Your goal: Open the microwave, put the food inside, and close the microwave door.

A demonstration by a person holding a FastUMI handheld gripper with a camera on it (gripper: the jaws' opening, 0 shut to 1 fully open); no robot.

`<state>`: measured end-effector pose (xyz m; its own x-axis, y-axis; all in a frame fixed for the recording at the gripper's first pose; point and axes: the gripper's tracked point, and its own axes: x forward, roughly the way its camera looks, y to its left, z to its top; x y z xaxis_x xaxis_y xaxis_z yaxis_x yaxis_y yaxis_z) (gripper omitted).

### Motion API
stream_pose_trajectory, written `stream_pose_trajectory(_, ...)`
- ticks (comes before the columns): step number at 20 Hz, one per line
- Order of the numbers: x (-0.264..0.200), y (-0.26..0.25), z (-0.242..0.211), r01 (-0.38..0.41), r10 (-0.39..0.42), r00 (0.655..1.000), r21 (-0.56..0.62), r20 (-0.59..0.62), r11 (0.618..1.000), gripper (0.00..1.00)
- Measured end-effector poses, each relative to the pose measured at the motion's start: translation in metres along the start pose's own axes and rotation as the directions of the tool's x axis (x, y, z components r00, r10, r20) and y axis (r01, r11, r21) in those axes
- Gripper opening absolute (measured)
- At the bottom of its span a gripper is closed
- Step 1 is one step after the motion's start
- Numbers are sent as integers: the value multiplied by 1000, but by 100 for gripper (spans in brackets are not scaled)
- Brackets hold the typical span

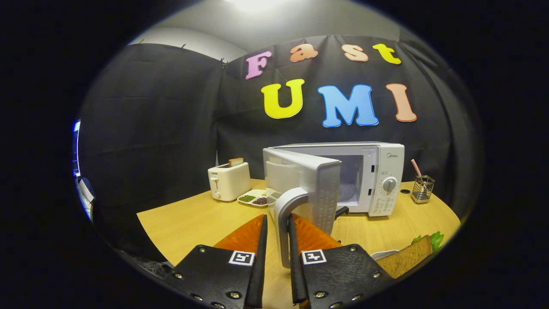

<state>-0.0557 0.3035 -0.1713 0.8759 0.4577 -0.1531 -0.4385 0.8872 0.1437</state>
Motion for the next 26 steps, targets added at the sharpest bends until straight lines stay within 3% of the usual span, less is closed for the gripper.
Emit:
stream_pose_trajectory(10,-1,79,-6,-92,92,996,1,12,996,26)
stream_pose_trajectory(12,1,97,-6,-114,114,993,2,17,993,31)
stream_pose_trajectory(19,14,147,-8,-195,195,981,13,6,981,25)
stream_pose_trajectory(26,36,201,-6,-298,298,954,-15,27,954,25)
